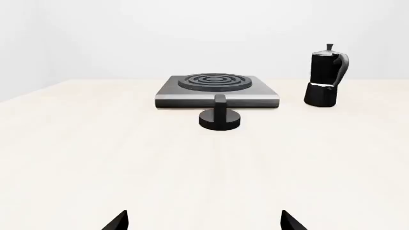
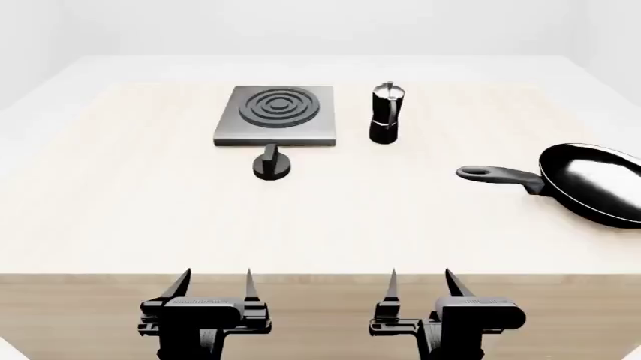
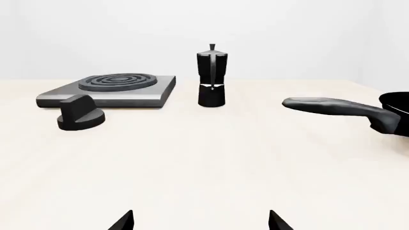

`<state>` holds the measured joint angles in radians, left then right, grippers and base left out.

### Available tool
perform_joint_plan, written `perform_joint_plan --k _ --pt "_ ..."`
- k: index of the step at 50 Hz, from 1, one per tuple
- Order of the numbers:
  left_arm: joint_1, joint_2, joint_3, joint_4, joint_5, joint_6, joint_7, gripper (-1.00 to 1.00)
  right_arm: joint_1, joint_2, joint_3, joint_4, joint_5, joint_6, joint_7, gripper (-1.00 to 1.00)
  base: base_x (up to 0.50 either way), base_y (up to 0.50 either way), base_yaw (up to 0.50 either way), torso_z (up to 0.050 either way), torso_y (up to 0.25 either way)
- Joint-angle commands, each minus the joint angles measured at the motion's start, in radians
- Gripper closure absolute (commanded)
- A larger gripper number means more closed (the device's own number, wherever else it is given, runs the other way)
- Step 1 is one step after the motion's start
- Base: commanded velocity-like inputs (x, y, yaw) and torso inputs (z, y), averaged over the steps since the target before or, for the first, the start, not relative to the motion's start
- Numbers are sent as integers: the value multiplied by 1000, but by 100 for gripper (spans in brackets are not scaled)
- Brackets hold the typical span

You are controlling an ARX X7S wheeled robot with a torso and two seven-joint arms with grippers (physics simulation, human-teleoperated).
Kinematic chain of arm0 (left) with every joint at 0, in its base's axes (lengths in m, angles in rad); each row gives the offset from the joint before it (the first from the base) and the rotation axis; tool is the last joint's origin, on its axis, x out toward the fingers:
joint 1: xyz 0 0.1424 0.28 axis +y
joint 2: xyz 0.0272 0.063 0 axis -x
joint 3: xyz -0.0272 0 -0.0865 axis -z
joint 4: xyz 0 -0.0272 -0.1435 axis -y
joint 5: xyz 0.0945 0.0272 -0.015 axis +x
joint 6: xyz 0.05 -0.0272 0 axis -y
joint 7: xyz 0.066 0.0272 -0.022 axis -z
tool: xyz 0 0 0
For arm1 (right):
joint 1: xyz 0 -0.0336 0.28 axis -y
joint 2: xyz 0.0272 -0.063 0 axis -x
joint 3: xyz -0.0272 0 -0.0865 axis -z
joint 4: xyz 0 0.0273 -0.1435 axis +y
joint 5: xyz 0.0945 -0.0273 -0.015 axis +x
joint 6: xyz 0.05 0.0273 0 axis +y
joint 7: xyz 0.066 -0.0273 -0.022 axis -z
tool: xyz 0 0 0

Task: Put the frying pan on the stove.

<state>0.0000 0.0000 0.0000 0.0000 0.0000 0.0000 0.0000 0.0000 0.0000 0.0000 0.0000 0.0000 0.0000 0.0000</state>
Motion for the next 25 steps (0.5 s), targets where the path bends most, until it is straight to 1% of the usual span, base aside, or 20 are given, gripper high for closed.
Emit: perform_joint_plan --k 1,3,5,7,16,25 --pt "16 -17 20 49 -36 -24 1 -100 8 22 -28 10 -30 -2 39 -100 0 0 0 0 0" --pt "23 -28 36 77 -39 -40 -5 -100 16 30 -36 23 -47 -5 67 -100 0 0 0 0 0" --pt "24 -36 39 102 -51 -57 -10 -100 8 36 -42 -18 -32 26 62 -100 0 0 0 0 0" --pt "21 -41 44 122 -59 -74 -15 -100 7 45 -52 -46 -60 35 86 -100 0 0 0 0 0" --pt "24 -66 64 227 -73 -134 -37 -100 -8 68 -72 -183 -54 114 86 -100 0 0 0 0 0" --pt "23 -83 75 281 -87 -160 -54 -100 -9 85 -73 -252 -35 148 96 -100 0 0 0 0 0"
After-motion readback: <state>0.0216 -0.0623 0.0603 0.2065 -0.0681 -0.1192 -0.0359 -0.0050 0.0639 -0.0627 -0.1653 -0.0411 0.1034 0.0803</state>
